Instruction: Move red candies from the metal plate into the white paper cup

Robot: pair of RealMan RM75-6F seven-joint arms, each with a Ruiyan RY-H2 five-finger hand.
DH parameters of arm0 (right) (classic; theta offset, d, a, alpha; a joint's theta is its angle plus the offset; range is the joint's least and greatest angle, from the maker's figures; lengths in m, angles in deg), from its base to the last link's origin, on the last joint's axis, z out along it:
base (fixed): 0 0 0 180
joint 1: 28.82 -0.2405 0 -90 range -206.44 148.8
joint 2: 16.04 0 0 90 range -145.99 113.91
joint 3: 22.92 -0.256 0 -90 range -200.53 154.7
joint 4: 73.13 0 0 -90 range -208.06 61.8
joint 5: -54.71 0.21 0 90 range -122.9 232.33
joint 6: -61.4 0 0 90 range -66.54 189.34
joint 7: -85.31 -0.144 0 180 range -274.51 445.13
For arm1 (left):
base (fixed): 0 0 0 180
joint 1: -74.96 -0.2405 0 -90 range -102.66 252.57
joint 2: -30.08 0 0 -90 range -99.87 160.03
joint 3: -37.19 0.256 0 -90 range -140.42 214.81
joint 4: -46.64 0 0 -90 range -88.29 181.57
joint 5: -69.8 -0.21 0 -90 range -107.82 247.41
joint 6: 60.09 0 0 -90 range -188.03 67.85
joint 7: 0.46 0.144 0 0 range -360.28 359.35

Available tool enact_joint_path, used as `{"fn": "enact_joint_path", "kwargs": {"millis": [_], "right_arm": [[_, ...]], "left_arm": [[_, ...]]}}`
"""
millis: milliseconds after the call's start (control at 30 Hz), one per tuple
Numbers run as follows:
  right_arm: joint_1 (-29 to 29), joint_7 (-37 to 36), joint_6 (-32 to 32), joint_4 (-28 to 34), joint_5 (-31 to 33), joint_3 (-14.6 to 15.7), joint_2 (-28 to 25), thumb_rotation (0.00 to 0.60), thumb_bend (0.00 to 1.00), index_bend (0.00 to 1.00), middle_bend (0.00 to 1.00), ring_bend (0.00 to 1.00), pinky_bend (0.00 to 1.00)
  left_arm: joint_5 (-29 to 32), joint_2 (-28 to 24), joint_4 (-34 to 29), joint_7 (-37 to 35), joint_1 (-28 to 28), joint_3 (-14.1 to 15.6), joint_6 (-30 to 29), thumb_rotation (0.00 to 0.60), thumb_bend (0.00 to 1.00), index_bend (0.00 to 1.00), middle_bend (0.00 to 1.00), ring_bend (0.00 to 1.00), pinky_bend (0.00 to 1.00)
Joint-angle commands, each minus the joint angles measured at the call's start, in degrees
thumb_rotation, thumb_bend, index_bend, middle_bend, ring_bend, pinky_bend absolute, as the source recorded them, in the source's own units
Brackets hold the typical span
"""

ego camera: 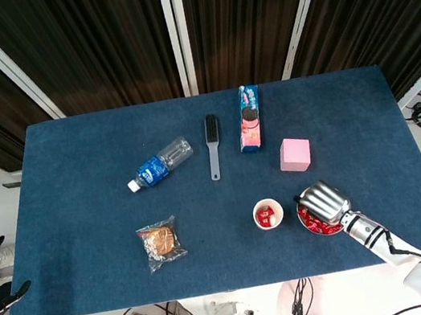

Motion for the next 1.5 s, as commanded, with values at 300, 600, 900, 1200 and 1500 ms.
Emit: {"fn": "enact_joint_path", "kwargs": {"millis": [300,600,900,1200,1500], "right_arm": [[0.14,-0.66,-0.83,0.14,-0.07,-0.20,0.17,0.600,0.53,0.68,0.90,1.00,1.00],[2.52,-1.86,-8.36,5.32,-1.85,-1.29,-4.71,0.600,0.54,0.70,0.90,1.00,1.00],[0.89,-1.32,-12.56,15.25,-5.12,-5.24,-9.78,0.600,0.54,0.70,0.90,1.00,1.00],[-3.93,4.48,-3.14,17.79,-1.47,-6.59,-5.65,0.600,0.54,0.67,0.90,1.00,1.00],[-4.96,4.94,-1.24,16.78,-0.34,-6.16,-3.10,0.600,0.53,0.59,0.90,1.00,1.00]], "left_arm": [[0.09,0.21,0.63,-0.60,-0.16,-0.04,-0.18,0.600,0.00,0.12,0.11,0.00,0.00],[-0.20,0.50,1.19,-1.17,-0.04,-0.11,-0.33,0.600,0.00,0.12,0.11,0.00,0.00],[-0.51,0.48,0.86,-0.85,0.21,-0.20,-0.37,0.600,0.00,0.12,0.11,0.00,0.00],[-0.27,0.39,0.70,-0.74,0.14,-0.21,-0.34,0.600,0.00,0.12,0.11,0.00,0.00],[-0.34,0.67,0.96,-0.64,0.17,-0.12,-0.27,0.600,0.00,0.12,0.11,0.00,0.00]]}}
